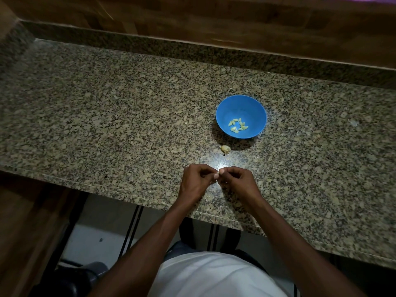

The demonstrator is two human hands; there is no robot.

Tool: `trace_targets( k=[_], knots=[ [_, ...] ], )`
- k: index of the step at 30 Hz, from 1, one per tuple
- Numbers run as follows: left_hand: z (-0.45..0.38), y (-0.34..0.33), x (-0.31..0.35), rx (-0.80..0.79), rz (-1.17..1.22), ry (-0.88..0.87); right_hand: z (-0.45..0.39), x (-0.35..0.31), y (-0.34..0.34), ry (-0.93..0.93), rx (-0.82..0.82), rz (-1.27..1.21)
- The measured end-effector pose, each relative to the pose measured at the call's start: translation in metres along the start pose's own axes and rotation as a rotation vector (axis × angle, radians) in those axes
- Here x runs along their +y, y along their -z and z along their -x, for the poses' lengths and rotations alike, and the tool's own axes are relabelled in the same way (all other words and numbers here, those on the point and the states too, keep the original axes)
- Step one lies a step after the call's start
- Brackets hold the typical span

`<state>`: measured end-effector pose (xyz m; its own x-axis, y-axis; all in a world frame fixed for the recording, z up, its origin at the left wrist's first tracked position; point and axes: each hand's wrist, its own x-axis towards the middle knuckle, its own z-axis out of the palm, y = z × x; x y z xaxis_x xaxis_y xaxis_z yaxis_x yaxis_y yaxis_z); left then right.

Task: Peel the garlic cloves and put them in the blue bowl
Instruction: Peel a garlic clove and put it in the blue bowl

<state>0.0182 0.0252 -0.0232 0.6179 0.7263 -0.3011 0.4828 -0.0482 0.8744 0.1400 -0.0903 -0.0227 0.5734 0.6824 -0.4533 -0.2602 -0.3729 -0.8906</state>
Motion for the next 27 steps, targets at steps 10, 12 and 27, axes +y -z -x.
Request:
trace_targets(
  k=[10,12,27],
  knots=[
    [-0.003,0.008,0.0,-0.101,-0.042,0.021,-0.007,-0.001,0.001,0.041,-0.008,0.118],
    [-0.005,0.01,-0.001,-0.12,-0.075,0.011,-0.008,-0.002,0.002,0.059,-0.013,0.135],
    [-0.005,0.003,-0.013,-0.037,-0.235,-0.07,0.0,-0.012,0.012,-0.03,0.048,-0.005]
  ],
)
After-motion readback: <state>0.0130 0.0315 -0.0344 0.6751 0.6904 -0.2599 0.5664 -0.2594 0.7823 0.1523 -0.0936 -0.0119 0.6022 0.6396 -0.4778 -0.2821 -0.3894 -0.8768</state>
